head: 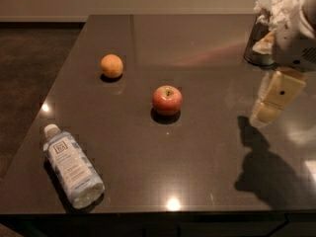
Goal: Move apple near blue plastic bottle
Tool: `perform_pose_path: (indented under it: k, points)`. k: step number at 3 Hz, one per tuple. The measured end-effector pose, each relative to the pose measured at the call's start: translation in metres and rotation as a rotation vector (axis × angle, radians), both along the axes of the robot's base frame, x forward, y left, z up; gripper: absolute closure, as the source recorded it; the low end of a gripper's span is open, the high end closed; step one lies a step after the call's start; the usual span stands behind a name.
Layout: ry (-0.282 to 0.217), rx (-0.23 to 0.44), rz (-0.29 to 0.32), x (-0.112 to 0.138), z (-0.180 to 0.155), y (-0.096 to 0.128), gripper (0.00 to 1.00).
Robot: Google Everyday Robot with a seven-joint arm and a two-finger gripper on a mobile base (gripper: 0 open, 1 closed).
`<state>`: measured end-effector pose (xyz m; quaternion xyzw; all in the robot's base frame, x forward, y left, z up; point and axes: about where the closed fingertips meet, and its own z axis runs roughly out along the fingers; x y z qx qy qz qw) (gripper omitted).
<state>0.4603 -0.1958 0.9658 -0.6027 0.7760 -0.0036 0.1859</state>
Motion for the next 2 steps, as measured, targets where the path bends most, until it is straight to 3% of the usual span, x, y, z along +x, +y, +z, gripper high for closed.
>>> perform_pose_path:
  k: [2]
  points:
    - [-0.019, 0.129, 0.036, 0.061, -0.033, 0.062, 0.00]
